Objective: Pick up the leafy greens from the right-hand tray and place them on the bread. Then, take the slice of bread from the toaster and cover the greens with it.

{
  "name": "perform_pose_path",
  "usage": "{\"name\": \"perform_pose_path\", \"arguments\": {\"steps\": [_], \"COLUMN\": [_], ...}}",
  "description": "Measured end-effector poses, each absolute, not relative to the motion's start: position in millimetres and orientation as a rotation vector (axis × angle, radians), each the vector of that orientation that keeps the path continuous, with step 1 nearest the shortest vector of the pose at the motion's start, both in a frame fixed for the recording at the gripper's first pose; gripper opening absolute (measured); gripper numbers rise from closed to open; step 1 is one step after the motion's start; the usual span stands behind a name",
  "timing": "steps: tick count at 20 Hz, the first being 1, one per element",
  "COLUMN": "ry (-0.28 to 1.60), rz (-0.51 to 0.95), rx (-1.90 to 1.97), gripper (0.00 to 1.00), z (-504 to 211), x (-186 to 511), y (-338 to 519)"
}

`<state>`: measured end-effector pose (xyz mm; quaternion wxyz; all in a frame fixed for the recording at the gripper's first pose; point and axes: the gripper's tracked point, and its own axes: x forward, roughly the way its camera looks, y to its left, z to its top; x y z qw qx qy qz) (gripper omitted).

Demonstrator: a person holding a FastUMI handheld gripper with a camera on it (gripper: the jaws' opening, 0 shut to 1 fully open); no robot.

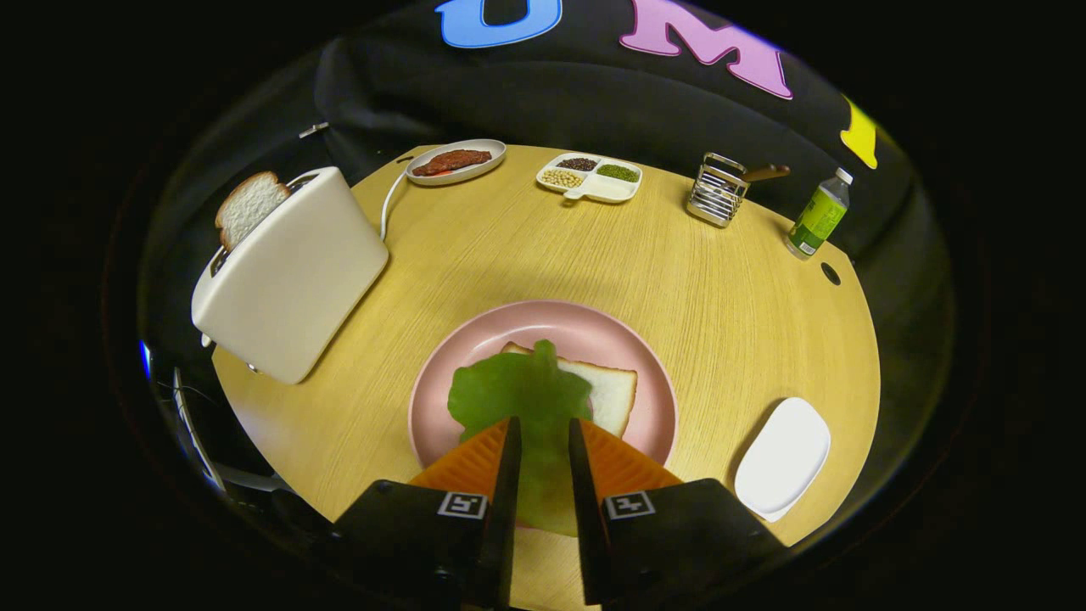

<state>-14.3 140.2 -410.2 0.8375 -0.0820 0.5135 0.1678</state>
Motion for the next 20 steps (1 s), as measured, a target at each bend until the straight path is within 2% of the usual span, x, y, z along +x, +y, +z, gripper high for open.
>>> {"name": "perform_pose_path", "arguments": {"steps": [1, 4, 6, 13, 20], "ry": [1.088, 1.082, 1.066, 0.911, 0.734], "rz": [0.353, 0.357, 0.367, 0.403, 0.558], "rx": [-0.175, -0.162, -0.149, -0.119, -0.160], "gripper": [0.43, 0.86, 1.00, 1.00, 1.00], "z": [-412, -409, -403, -340, -265], "x": [-15, -12, -11, -1, -14], "y": [140, 142, 146, 172, 247]}}
